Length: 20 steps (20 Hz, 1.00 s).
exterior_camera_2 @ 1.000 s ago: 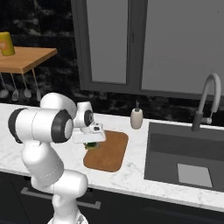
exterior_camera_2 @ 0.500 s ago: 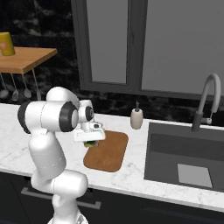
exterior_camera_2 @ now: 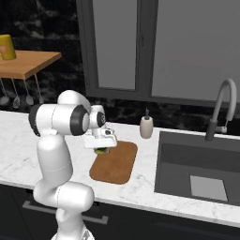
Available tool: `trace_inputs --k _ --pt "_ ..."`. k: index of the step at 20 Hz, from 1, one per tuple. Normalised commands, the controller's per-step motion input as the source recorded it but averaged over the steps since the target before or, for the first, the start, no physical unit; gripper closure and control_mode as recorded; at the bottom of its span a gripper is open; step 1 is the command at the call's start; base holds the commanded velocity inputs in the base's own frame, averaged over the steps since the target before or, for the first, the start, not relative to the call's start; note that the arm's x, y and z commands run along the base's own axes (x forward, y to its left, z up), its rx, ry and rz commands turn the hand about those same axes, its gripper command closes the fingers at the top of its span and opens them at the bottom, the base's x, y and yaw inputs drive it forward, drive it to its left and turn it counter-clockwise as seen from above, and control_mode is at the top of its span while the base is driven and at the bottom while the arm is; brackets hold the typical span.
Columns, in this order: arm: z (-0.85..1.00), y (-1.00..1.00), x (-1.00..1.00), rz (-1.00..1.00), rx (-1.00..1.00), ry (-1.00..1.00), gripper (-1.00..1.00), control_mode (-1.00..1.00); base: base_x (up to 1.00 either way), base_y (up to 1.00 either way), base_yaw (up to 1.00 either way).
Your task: Pick up the sponge from the counter and clean the cutting board by briefly scrubbing or pressing down on the cutting board. Once finished, release the sponge.
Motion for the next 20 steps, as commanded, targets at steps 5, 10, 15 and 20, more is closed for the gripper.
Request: trace_inputs --k 5,10,15,20 --pt "-0.04 -0.03 0.24 -0.03 0.01 -0.08 1.0 -1.0 0.0 0.0 0.0" --pt "0.0 -0.28 0.29 -0.07 0.01 -0.01 1.0 -1.0 0.0 0.0 0.0" --pt "-0.94 -0.65 0.0 0.0 -0.07 -0.07 1.0 -1.0 0.0 0.0 0.0" --pt "-0.07 -0.72 0.0 0.0 0.06 -0.07 1.0 -1.0 0.0 0.0 0.0"
